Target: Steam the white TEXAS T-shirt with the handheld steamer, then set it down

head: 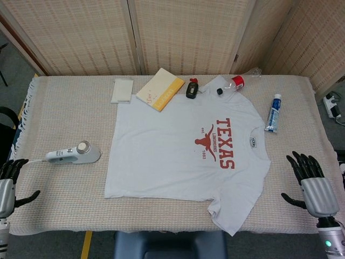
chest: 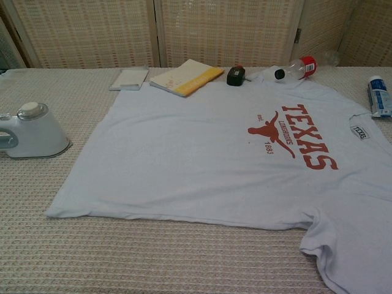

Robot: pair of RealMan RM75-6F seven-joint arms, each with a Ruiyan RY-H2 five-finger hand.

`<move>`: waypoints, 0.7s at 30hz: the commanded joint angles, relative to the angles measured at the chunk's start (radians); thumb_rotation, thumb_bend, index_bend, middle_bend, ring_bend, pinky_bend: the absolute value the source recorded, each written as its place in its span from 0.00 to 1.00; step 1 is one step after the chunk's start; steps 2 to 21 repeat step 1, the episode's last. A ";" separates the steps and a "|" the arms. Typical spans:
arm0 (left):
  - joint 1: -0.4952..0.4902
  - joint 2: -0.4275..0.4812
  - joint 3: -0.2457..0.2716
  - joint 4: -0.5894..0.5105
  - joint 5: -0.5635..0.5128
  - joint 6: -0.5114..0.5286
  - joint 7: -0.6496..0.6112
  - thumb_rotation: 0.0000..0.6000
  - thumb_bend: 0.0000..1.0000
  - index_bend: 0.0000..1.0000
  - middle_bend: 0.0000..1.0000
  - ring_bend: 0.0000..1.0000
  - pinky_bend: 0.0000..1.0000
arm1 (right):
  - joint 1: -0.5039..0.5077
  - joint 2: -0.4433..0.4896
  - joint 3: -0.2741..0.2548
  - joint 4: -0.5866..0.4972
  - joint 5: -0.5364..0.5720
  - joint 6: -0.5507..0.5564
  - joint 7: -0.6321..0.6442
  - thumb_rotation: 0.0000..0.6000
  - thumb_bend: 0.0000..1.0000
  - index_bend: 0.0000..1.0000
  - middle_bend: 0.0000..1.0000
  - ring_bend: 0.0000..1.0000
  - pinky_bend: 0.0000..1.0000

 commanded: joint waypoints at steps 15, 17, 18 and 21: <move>0.030 0.025 0.033 -0.044 0.036 0.029 0.006 1.00 0.04 0.23 0.23 0.13 0.25 | -0.023 0.008 0.000 0.010 0.010 0.013 0.029 0.96 0.08 0.00 0.00 0.00 0.00; 0.030 0.025 0.033 -0.044 0.036 0.029 0.006 1.00 0.04 0.23 0.23 0.13 0.25 | -0.023 0.008 0.000 0.010 0.010 0.013 0.029 0.96 0.08 0.00 0.00 0.00 0.00; 0.030 0.025 0.033 -0.044 0.036 0.029 0.006 1.00 0.04 0.23 0.23 0.13 0.25 | -0.023 0.008 0.000 0.010 0.010 0.013 0.029 0.96 0.08 0.00 0.00 0.00 0.00; 0.030 0.025 0.033 -0.044 0.036 0.029 0.006 1.00 0.04 0.23 0.23 0.13 0.25 | -0.023 0.008 0.000 0.010 0.010 0.013 0.029 0.96 0.08 0.00 0.00 0.00 0.00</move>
